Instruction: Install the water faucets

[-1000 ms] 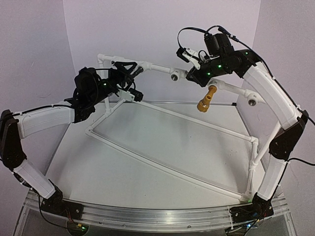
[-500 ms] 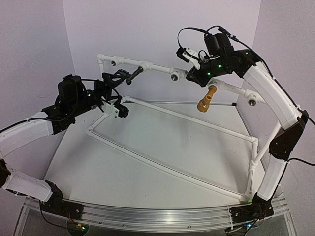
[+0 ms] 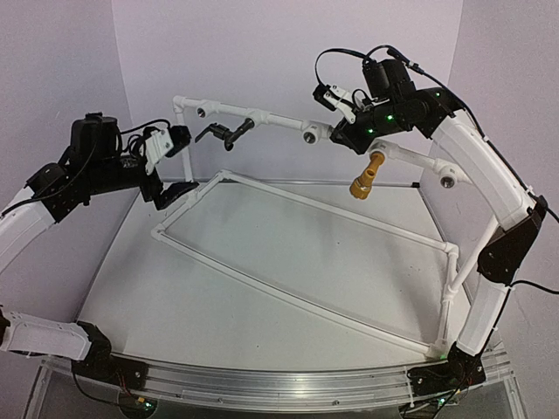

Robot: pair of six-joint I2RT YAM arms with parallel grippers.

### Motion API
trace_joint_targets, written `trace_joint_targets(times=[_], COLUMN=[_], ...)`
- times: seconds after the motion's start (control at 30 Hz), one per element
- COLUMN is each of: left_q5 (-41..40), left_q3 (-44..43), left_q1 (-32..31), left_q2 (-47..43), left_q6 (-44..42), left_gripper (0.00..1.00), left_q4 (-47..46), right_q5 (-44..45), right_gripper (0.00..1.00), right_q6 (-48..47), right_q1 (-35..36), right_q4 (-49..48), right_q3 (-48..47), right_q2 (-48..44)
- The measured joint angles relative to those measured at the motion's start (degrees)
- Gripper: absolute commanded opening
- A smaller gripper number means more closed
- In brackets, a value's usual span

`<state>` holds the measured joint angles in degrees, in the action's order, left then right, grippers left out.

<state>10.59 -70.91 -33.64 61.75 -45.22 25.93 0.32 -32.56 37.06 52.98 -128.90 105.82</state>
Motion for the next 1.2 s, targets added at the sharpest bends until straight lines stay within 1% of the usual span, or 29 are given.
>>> trace_joint_targets(times=[0.07,0.13,0.2,0.33,0.47,0.57,0.63,0.7,0.8,0.97,1.03,1.2], left_q5=[3.0,6.3,10.8,18.7,23.9,26.2,27.0,27.2,27.2,26.0,25.2,23.3], left_q3=[-0.4,-0.8,-2.1,-4.1,-5.2,-4.7,-3.3,-0.9,3.1,7.5,8.3,8.8], left_q1=[4.0,7.4,9.8,11.7,14.5,16.8,17.5,17.5,17.4,16.8,16.6,16.3], left_q2=[0.4,1.1,2.5,4.7,6.9,8.2,8.6,8.7,8.7,8.7,8.7,8.7], left_q6=[13.5,25.2,37.5,56.7,73.3,84.3,90.0,94.6,99.1,101.7,102.1,101.9], left_gripper=[0.99,1.00,1.00,1.00,1.00,1.00,1.00,1.00,1.00,0.99,0.99,0.99], left_q4=[1.3,2.4,2.4,-1.2,-7.5,-13.5,-18.0,-22.1,-26.4,-31.2,-33.1,-36.3], right_q5=[0.0,0.0,0.0,-0.2,-0.5,-1.7,-2.4,-2.8,-2.6,-0.9,0.4,2.8], right_gripper=[0.00,0.00,0.06,0.25,0.53,0.64,0.66,0.67,0.67,0.62,0.55,0.31], right_q6=[0.0,0.0,0.0,0.0,1.3,3.8,4.9,5.6,5.9,5.9,5.9,5.1], right_q1=[0.0,0.0,0.0,0.0,0.0,0.0,0.1,0.1,0.2,0.3,0.4,0.6], right_q4=[0.1,0.1,0.2,0.5,0.6,1.2,1.6,1.7,1.7,0.8,0.2,-0.8], right_q3=[-0.1,-0.1,-0.2,-0.5,-0.5,-0.3,-0.2,-0.2,-0.2,-0.3,-0.7,-3.4], right_q2=[0.0,0.0,0.0,0.1,0.1,0.2,0.3,0.3,0.3,1.2,2.1,4.4])
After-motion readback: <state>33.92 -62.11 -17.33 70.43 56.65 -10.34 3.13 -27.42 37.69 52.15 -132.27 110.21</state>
